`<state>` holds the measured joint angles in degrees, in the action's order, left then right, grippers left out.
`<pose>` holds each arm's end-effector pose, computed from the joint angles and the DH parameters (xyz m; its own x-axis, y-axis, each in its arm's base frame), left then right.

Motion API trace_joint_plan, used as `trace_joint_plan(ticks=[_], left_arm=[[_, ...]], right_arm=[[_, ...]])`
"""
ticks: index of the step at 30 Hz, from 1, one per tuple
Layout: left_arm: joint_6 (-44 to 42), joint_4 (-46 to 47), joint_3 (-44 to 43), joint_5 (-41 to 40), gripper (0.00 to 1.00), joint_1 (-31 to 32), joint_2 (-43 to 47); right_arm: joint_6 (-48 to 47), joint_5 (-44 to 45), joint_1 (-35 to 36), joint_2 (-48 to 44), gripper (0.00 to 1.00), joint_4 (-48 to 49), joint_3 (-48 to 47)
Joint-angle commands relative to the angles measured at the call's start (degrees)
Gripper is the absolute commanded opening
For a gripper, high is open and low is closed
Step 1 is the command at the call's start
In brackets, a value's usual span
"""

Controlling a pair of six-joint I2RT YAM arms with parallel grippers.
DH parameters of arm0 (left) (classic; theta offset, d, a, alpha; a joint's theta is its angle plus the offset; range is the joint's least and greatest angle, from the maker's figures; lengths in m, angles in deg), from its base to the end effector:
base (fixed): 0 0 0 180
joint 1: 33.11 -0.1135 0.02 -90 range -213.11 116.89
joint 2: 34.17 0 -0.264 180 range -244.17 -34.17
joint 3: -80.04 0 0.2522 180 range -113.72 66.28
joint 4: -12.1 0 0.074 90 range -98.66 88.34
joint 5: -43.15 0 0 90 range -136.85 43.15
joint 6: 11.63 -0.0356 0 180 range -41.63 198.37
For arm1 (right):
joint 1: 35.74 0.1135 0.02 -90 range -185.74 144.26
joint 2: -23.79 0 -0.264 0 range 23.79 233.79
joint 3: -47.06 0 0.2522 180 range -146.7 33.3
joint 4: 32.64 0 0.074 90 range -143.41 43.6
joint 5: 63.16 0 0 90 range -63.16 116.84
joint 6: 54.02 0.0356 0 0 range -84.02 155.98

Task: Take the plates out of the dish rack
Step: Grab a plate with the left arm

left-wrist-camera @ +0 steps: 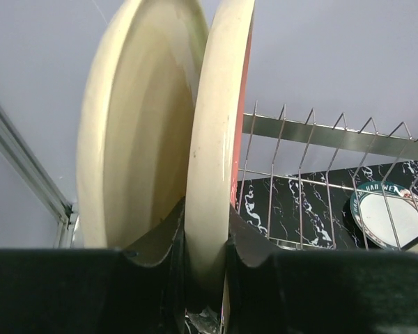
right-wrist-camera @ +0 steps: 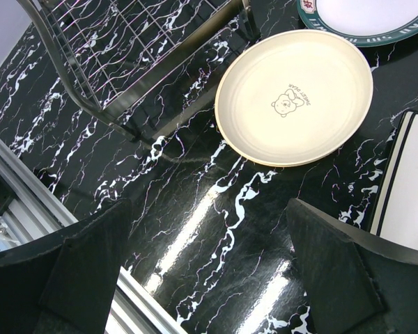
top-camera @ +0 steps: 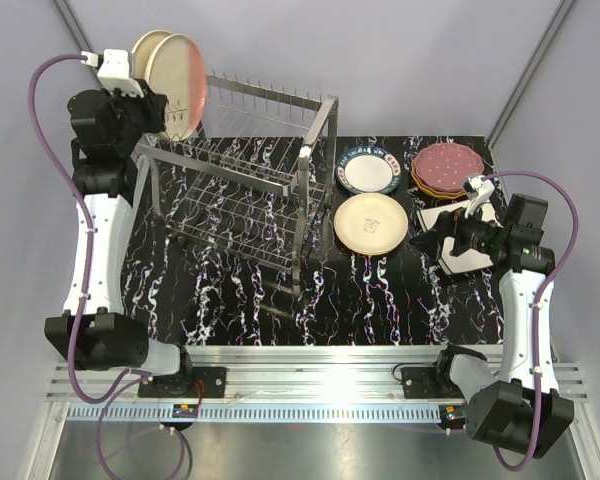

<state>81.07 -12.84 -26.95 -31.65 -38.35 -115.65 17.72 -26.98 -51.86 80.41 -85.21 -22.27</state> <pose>0.3164 0.0196 0.4843 0.0017 -0.0455 -0.9990 0.1732 0.9839 -0.0445 0.1941 -0.0262 0.3285 -0.4496 -0.0626 -0.8911 -0.6025 0.7577 0.2508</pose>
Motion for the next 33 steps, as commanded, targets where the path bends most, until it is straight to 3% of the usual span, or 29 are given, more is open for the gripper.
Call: trace_joint_plan(ticks=[1, 13, 33], left_arm=[[-2.26, 10.98, 2.52, 1.06, 0.0, -0.3, 1.05], [-2.87, 21.89, -0.19, 1.67, 0.0, -0.3, 3.25], [0.28, 26.82, -5.47, 0.18, 0.0, -0.3, 5.45]], right_arm=[[-0.9, 0.3, 0.21, -0.9, 1.0, 1.54, -0.24], [-0.72, 0.39, 0.21, -0.81, 1.0, 1.54, -0.24], [-0.64, 0.21, 0.21, -0.46, 1.0, 1.54, -0.15]])
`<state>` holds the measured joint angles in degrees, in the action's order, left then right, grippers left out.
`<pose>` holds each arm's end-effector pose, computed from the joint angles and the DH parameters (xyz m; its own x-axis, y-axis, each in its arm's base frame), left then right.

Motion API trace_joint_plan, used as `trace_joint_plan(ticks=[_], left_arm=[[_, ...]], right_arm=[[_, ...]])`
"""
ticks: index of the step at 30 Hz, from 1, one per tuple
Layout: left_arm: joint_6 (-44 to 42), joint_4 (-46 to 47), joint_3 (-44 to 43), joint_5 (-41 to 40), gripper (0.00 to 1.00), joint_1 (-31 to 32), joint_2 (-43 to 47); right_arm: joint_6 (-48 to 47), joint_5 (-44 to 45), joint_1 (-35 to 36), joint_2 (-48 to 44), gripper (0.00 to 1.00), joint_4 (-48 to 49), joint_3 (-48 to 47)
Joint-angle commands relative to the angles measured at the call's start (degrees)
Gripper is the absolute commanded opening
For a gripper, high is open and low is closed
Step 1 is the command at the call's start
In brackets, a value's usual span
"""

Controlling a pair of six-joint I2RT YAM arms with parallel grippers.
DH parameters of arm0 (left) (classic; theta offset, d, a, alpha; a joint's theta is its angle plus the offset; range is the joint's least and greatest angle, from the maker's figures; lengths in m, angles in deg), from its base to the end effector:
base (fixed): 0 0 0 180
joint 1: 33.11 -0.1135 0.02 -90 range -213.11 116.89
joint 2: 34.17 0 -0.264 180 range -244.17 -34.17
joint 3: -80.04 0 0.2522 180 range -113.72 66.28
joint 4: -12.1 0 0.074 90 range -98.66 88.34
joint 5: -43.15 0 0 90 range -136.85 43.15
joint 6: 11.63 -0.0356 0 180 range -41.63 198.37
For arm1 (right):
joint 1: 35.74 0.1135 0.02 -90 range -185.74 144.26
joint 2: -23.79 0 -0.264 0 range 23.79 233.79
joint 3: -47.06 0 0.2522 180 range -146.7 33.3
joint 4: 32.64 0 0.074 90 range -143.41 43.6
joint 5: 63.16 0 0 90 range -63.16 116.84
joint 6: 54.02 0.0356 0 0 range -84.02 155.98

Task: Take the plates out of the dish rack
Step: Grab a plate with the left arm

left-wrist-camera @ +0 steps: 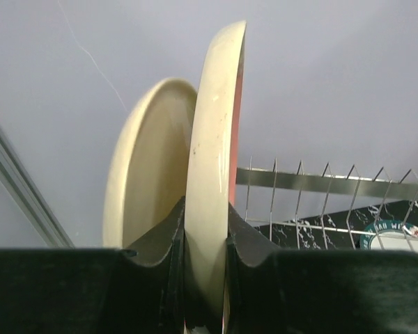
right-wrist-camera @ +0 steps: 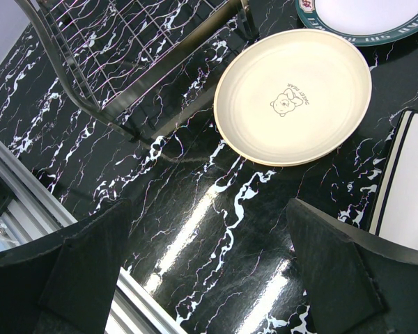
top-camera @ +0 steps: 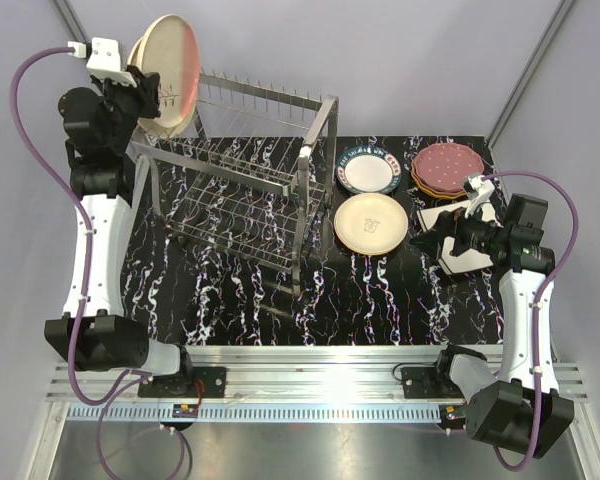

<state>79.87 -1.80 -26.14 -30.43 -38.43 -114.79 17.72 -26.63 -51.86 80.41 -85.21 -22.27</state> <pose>0.3100 0.0188 0.5046 0.1963 -0.0069 -0.9805 0.1919 0.9809 0.0315 0.1942 -0.0263 0.3284 -0.4508 -0.0638 -0.8903 -0.5987 0.7614 0.2486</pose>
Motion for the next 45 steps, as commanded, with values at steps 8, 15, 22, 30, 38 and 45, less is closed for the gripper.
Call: trace_joint_plan(ticks=[8, 15, 22, 30, 38, 45], left_arm=[[6.67, 17.1, -8.74, -1.13, 0.0, -0.13, 4.94], [19.32, 18.77, -10.5, -0.08, 0.0, -0.13, 5.82], [39.94, 19.74, -9.89, 0.62, 0.0, -0.13, 6.61], [62.56, 24.04, -4.44, 8.86, 0.0, 2.06, 6.79], [71.19, 27.91, -0.57, 18.38, 0.0, 13.4, 4.77], [66.64, 24.41, -0.04, 22.25, 0.0, 24.82, 3.01]], right_arm=[[-0.64, -0.05, 0.21, -0.2, 1.0, 1.45, -0.24], [-0.64, 0.04, 0.21, -0.28, 1.0, 1.45, -0.15], [-0.55, 0.04, 0.21, -0.28, 1.0, 1.54, -0.15], [-0.9, -0.84, 0.21, -0.63, 1.0, 1.54, -0.5], [-5.81, -7.16, 0.21, -1.08, 1.0, -6.18, -8.4], [-6.0, -21.04, 0.21, 0.6, 1.0, -18.93, -22.2]])
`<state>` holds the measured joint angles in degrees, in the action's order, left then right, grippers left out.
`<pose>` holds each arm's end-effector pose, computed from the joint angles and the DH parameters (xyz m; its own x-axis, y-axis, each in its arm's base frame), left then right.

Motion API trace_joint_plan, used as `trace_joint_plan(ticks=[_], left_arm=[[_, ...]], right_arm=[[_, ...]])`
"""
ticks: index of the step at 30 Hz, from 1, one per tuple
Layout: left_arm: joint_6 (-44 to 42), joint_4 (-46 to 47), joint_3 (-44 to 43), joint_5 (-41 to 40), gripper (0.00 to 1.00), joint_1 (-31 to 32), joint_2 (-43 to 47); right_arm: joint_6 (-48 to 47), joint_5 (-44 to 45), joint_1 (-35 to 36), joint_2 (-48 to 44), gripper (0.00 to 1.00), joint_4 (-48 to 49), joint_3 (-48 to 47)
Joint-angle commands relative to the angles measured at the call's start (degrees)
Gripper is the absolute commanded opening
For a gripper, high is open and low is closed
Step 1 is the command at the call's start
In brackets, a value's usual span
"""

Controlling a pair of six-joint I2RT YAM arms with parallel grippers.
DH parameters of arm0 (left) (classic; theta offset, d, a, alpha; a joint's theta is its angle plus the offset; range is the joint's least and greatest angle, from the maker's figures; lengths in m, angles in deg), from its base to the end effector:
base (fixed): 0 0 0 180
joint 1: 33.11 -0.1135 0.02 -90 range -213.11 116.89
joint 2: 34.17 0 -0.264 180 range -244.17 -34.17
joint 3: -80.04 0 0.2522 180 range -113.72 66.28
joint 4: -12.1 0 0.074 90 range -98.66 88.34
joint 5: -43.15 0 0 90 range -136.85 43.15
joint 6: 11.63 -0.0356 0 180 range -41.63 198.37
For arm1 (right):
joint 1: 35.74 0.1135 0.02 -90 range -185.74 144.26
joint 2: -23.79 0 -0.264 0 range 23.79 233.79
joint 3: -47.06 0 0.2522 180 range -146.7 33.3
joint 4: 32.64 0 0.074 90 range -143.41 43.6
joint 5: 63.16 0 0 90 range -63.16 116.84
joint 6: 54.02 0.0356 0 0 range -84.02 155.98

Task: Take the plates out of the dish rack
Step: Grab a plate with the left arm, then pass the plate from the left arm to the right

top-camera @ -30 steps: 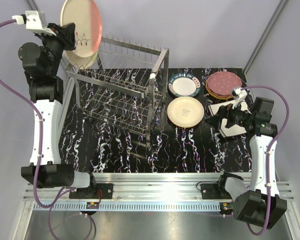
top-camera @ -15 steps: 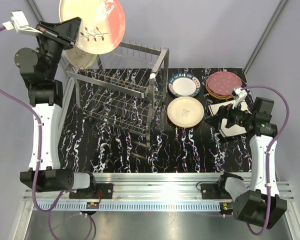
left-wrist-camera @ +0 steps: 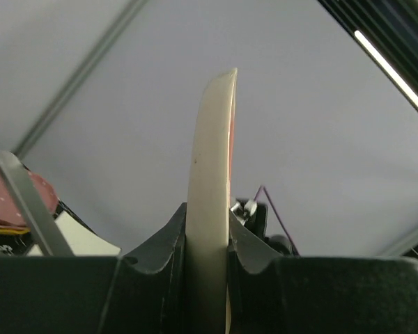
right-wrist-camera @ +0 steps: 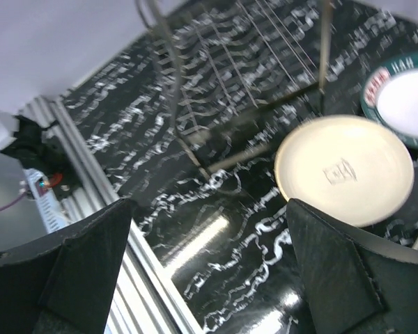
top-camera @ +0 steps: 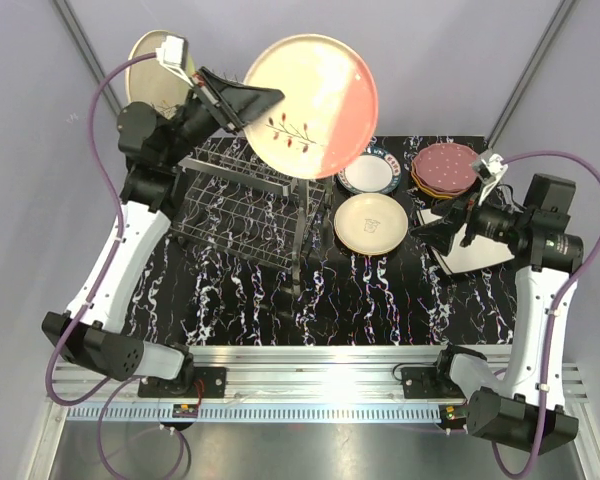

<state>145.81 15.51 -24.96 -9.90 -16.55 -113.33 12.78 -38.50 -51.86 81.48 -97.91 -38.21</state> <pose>0.2687 -0.1022 0.5328 -0.4949 -0.6228 -0.6060 0.7128 0.1079 -0.6930 0.1749 -0.0169 0.3991 -0.3133 -0.0805 -0.9462 -0.7599 0.6188 0.1990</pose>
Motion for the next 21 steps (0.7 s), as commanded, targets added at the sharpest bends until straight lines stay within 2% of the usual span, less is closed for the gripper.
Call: trace_joint_plan(ticks=[1, 3, 5, 6, 7, 9, 15, 21], left_arm=[[-0.37, 5.26, -1.05, 1.64, 0.0, 3.83, 1.37], [-2.13, 4.45, 0.18, 1.46, 0.0, 6.19, 1.28], [-2.31, 4.8, 1.5, 1.55, 0.0, 7.61, 0.76], [-2.83, 4.8, 2.46, 1.37, 0.0, 9.09, 0.67], [-3.01, 4.8, 2.91, 1.46, 0.0, 9.8, 0.49], [-3.54, 5.16, 4.22, 1.37, 0.0, 11.91, -0.03], [-3.46, 7.09, 6.86, 1.55, 0.0, 16.57, -1.26], [-3.72, 7.53, 7.39, 0.84, 0.0, 18.95, -1.18]], right_arm=[[0.07, -11.63, 0.21, -0.74, 1.0, -6.67, -8.63], [8.29, -13.75, 0.21, -2.14, 1.0, -3.88, -9.79], [17.35, -17.17, 0.21, -3.46, 1.0, 6.29, -8.93], [29.76, -18.32, 0.21, -4.77, 1.0, 11.72, -7.7], [36.41, -19.29, 0.21, -5.48, 1.0, 23.96, -6.21], [48.27, -19.56, 0.21, -6.27, 1.0, 33.01, -2.77], [54.3, -16.85, 1.88, -5.66, 1.0, 36.82, -2.15], [56.42, -12.54, 3.11, -4.17, 0.99, 36.47, 1.19]])
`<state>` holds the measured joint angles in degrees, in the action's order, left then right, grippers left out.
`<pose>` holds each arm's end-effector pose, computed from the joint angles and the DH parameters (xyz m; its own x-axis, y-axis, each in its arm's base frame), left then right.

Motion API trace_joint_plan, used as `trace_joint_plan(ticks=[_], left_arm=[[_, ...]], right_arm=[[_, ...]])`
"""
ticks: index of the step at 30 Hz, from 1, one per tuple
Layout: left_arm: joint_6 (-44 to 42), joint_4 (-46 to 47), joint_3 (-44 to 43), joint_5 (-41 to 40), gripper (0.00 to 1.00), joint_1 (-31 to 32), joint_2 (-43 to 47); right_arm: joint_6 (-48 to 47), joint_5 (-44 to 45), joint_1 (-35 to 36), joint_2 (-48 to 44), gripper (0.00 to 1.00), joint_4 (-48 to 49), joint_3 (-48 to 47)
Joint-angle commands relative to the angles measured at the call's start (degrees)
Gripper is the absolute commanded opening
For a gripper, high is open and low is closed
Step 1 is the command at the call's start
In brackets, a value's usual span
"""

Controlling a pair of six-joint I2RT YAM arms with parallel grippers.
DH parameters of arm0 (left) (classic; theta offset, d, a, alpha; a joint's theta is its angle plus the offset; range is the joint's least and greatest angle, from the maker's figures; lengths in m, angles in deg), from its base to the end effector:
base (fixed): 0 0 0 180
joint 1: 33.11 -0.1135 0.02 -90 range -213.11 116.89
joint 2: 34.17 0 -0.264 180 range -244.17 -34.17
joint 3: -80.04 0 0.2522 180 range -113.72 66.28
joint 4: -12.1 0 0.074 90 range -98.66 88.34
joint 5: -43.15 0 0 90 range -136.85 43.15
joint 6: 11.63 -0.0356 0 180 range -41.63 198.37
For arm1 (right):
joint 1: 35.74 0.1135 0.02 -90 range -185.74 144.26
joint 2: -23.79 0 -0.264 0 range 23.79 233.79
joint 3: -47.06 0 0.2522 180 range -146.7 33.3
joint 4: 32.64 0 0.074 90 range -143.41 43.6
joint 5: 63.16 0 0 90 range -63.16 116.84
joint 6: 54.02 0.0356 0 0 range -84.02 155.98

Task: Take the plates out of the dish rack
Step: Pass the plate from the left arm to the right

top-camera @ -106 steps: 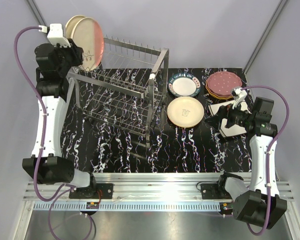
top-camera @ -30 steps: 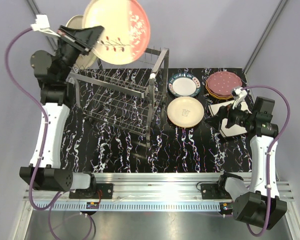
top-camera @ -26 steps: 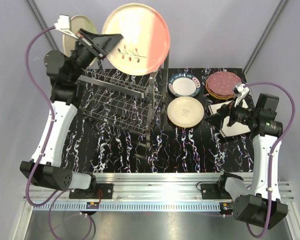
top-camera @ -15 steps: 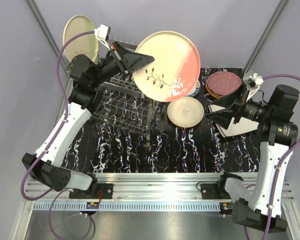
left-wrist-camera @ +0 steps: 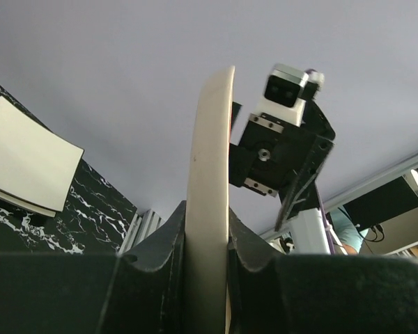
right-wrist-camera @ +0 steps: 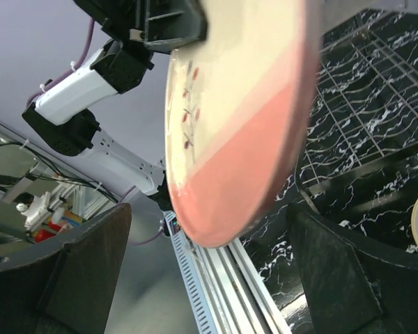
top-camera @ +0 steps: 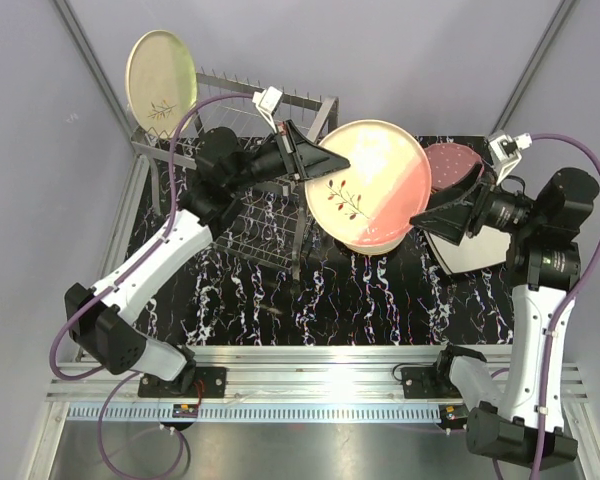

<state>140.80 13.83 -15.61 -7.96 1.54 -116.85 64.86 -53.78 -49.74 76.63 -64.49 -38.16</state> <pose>0.2592 -0.2063 0.4578 -0.7385 -0.3283 -0.5889 0.6211 0.0087 -0.7837 0.1573 -0.0030 0.4597 -0.4354 0.1897 -0.8800 -0.8080 0.3485 0.4750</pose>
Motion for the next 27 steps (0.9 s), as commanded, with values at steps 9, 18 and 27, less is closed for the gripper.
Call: trace_joint_plan(ticks=[9, 18, 27], left_arm=[[0.23, 8.77, -1.17, -2.86, 0.0, 4.1, 0.59], [-2.75, 7.63, -1.61, -5.41, 0.0, 4.19, -0.21], [-8.99, 2.2, -2.05, -8.92, 0.43, 4.11, 1.99]], right_arm=[[12.07, 2.93, 4.24, 2.44, 0.91, 11.14, 4.4], [19.45, 0.64, 4.68, 0.86, 0.33, 19.58, 9.5], [20.07, 0.9, 4.25, -1.33, 0.0, 19.93, 10.38]])
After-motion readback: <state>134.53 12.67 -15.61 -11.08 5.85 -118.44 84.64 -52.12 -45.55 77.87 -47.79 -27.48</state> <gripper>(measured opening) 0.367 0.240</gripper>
